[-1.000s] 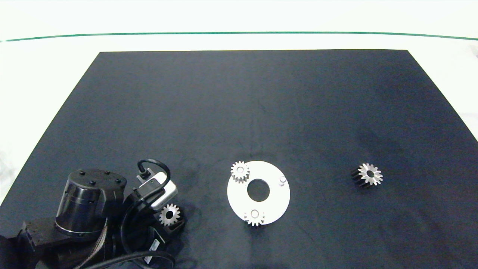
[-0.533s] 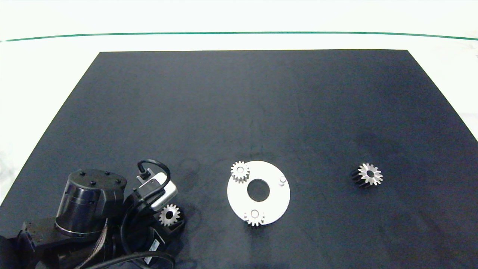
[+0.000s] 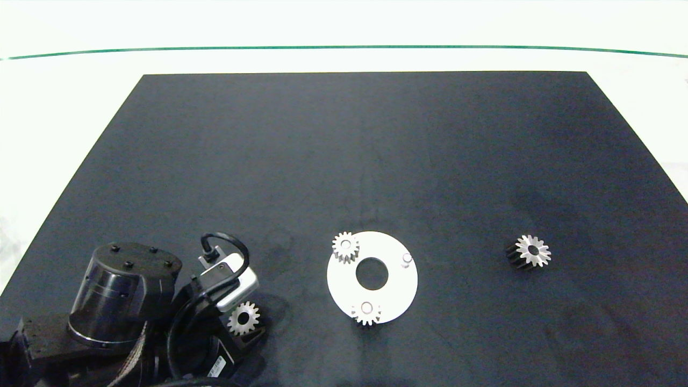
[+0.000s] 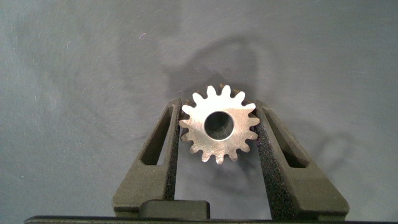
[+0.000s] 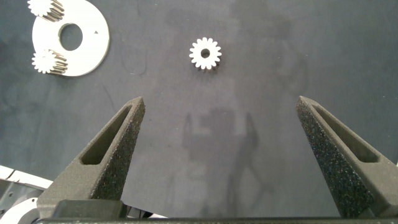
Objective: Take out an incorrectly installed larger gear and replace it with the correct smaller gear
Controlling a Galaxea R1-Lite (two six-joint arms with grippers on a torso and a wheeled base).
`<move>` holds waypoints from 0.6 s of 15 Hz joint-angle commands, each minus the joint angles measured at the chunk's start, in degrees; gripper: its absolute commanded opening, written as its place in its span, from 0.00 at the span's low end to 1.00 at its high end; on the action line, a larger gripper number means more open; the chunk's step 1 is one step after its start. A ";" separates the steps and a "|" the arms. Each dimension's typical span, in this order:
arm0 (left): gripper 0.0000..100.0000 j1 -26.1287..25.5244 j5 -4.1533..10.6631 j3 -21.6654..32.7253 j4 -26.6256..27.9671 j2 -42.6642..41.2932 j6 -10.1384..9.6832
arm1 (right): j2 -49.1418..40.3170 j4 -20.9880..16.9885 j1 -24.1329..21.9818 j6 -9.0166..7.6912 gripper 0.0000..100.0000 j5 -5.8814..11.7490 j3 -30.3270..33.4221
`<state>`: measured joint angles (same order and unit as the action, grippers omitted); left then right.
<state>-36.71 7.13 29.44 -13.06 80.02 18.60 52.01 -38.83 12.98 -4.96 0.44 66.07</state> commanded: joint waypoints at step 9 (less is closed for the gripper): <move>0.22 -13.04 1.39 21.71 14.02 2.95 0.12 | -4.63 -0.55 -0.06 0.83 1.00 0.35 3.27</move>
<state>-48.90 8.46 49.55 1.07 80.13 18.54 48.37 -39.08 12.84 -4.07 0.77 68.82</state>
